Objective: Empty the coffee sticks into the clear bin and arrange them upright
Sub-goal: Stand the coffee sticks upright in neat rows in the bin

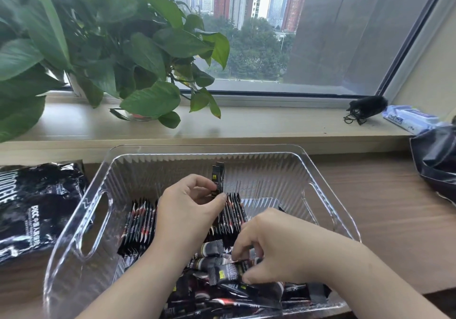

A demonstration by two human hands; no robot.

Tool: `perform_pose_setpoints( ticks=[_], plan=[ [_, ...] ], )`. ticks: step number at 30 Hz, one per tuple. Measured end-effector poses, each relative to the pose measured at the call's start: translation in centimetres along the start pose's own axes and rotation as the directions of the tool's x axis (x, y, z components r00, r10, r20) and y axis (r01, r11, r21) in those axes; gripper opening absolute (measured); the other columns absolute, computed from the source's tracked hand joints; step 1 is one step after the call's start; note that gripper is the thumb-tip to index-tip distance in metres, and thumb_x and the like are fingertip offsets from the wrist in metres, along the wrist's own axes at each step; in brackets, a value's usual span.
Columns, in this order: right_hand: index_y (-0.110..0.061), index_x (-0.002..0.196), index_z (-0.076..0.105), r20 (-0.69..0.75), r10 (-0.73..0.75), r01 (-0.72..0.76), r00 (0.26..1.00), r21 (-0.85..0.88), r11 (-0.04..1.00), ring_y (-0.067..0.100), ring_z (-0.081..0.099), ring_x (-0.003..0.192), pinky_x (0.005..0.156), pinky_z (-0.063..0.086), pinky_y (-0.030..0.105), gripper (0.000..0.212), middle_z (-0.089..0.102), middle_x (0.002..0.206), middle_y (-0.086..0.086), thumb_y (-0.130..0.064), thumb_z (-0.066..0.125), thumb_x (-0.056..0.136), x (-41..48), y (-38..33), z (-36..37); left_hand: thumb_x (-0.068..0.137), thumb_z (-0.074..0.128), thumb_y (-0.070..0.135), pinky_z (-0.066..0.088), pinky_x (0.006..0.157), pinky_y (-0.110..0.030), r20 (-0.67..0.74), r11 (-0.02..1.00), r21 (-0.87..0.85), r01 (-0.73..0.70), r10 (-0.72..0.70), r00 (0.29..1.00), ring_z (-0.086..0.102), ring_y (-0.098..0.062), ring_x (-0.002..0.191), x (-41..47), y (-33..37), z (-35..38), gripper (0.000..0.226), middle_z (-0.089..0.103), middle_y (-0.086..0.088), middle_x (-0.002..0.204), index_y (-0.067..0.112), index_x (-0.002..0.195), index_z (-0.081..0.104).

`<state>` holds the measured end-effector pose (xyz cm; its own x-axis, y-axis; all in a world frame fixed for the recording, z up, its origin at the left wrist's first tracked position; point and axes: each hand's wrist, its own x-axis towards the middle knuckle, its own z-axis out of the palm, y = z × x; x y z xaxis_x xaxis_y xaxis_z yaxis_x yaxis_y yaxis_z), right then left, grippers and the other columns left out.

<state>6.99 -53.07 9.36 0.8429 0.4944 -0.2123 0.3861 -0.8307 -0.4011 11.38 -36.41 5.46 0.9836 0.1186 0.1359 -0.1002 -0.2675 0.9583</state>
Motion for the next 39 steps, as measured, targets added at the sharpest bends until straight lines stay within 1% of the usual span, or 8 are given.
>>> perform_pose_setpoints(
  ticks=[6,10,13,18,23,28,35,39],
  plan=[
    [-0.03,0.093,0.079,-0.192,0.183,-0.152,0.964,0.166,0.974,-0.003,0.062,0.07,0.064,0.05,0.014,0.017,0.065,0.071,-0.023,-0.031,0.079,0.076,-2.3,0.4,-1.0,0.072,0.087,0.018,0.05,0.057,-0.013,0.026,0.998,-0.046,0.044,-0.042,0.999,0.068,0.0,0.065,0.0,0.1,-0.1,0.017,0.074,0.008,0.071,0.022,0.075,0.07],
    [-0.033,0.083,0.078,-0.455,0.411,-0.181,0.79,0.469,0.865,-0.004,0.061,0.058,0.06,0.053,0.019,0.011,0.071,0.071,-0.023,-0.036,0.085,0.075,-2.2,0.5,-1.7,0.073,0.087,0.019,0.053,0.068,-0.025,0.102,0.989,-0.12,0.084,-0.072,0.992,0.072,-0.008,0.074,0.0,0.4,-0.1,0.017,0.076,0.006,0.075,0.02,0.079,0.07],
    [-0.026,0.085,0.078,-0.519,0.554,-0.083,0.651,0.677,0.731,-0.001,0.067,0.062,0.061,0.055,0.019,0.012,0.074,0.073,-0.015,-0.03,0.087,0.077,-0.4,0.1,-1.0,0.072,0.087,0.015,0.058,0.08,-0.039,0.176,0.971,-0.212,0.113,-0.076,0.981,0.074,-0.021,0.081,-0.3,1.0,0.0,0.022,0.077,-0.003,0.08,0.011,0.085,0.069],
    [-0.018,0.085,0.079,-0.42,0.597,0.048,0.683,0.842,0.538,0.017,0.075,0.081,0.077,0.063,0.034,0.008,0.078,0.079,-0.002,-0.015,0.084,0.08,1.7,0.1,0.1,0.073,0.084,0.008,0.055,0.076,-0.037,0.258,0.94,-0.307,0.146,-0.066,0.964,0.068,-0.017,0.071,-0.5,1.1,-0.1,0.022,0.076,-0.01,0.079,0.005,0.086,0.067],
    [-0.013,0.082,0.08,-0.356,0.612,0.043,0.706,0.885,0.464,0.024,0.075,0.084,0.076,0.063,0.031,0.006,0.077,0.079,0.007,-0.007,0.081,0.083,2.1,0.3,0.4,0.073,0.085,0.01,0.052,0.065,-0.02,0.245,0.971,-0.223,0.088,-0.031,0.969,0.07,-0.008,0.069,-0.6,1.2,-0.1,0.02,0.076,-0.001,0.075,0.007,0.085,0.069],
    [-0.023,0.089,0.08,-0.388,0.59,-0.01,0.708,0.83,0.558,0.011,0.075,0.084,0.085,0.061,0.037,0.008,0.078,0.082,-0.007,-0.016,0.08,0.085,2.6,0.8,0.9,0.075,0.085,0.018,0.058,0.078,-0.033,0.226,0.987,-0.141,0.073,-0.04,0.973,0.073,-0.013,0.075,-0.6,0.9,0.1,0.018,0.076,0.003,0.075,0.014,0.083,0.07],
    [-0.022,0.09,0.08,-0.357,0.581,0.016,0.731,0.861,0.508,0.013,0.077,0.083,0.083,0.062,0.048,0.01,0.079,0.083,0.0,-0.013,0.08,0.086,2.6,0.7,1.4,0.074,0.086,0.021,0.056,0.07,-0.027,0.178,0.995,-0.075,0.071,-0.056,0.982,0.073,-0.013,0.072,-0.5,0.8,0.2,0.018,0.075,0.006,0.071,0.016,0.082,0.071],
    [-0.019,0.091,0.081,-0.373,0.567,0.03,0.735,0.853,0.522,0.013,0.076,0.084,0.089,0.061,0.039,0.01,0.079,0.083,0.0,-0.011,0.08,0.084,2.3,0.8,1.6,0.073,0.087,0.017,0.061,0.076,-0.032,0.187,0.98,-0.129,0.151,-0.126,0.974,0.074,-0.015,0.074,-0.4,0.7,0.2,0.017,0.076,0.0,0.073,0.013,0.082,0.074]
  ],
)
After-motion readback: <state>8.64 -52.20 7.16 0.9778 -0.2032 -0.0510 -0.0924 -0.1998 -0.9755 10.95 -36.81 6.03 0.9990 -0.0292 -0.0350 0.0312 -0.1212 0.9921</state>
